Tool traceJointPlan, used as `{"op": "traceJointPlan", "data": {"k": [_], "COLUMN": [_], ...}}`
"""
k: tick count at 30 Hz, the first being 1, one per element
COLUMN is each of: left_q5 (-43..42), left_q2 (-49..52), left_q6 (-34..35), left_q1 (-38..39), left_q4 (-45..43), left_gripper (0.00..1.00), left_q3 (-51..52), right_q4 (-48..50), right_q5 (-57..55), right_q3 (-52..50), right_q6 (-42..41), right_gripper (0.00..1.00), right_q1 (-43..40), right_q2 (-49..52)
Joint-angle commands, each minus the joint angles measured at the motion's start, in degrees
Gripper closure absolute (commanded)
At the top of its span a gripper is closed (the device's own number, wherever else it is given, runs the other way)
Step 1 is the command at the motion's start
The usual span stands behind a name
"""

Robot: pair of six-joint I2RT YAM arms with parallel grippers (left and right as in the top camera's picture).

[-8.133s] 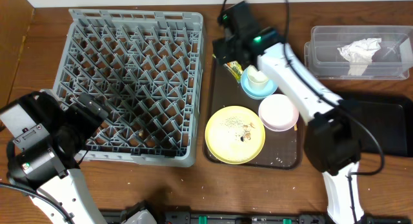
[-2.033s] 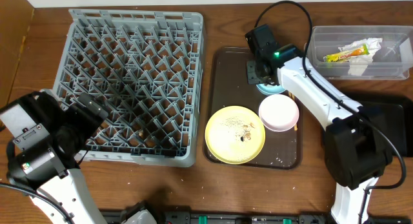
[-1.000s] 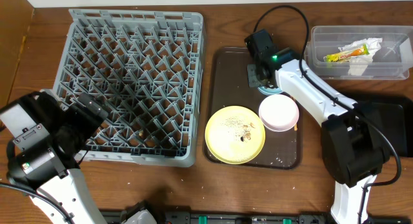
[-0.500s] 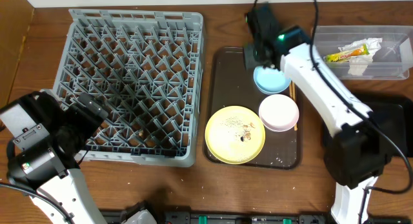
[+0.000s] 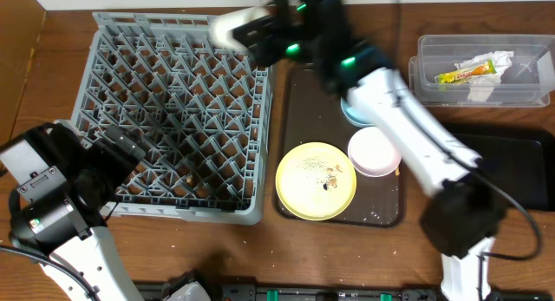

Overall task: Sort waste into correct bins and load items into the dishwasher
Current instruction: 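Place the white cup upside down into the tilted dish rack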

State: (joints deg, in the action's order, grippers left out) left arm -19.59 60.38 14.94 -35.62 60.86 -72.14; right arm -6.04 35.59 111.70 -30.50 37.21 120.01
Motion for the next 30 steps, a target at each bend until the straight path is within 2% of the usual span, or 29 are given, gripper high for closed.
{"op": "traceJointPlan", "data": {"k": [1, 6, 9, 16, 25, 30], "left_q5": [-0.74, -0.74, -0.74, -0.74, -0.74, -0.74], "left_q2": [-0.15, -0.15, -0.15, -0.15, -0.15, -0.15], "left_q6": [-0.74, -0.74, -0.74, -0.74, -0.74, -0.74], "left_q1": [-0.33, -0.33, -0.33, -0.33, -0.33, -0.33], "left_q4": [-0.04, -0.04, -0.04, -0.04, -0.04, -0.04], "left_gripper": [0.0, 0.0, 0.0, 0.0, 0.0, 0.0], "left_q3": [-1.22, -1.22, -1.22, -1.22, -1.22, -1.22], "right_q4": [8.15, 27.69, 33.2, 32.85, 24.57, 24.11], "right_q5": [3.96, 4.33, 3.28, 1.57, -1.05, 0.13], "right_q3": [-0.81, -0.81, -0.81, -0.81, -0.81, -0.81], "right_q6": [-12.35, -24.2, -28.09, -29.05, -29.03, -29.11], "right_gripper": [0.99, 0.99, 0.99, 0.99, 0.99, 0.99], "right_q1": [4.26, 9.4, 11.85, 14.6, 14.53, 15.56], "right_q2": [7.19, 15.37, 19.08, 22.64, 23.19, 23.76]}}
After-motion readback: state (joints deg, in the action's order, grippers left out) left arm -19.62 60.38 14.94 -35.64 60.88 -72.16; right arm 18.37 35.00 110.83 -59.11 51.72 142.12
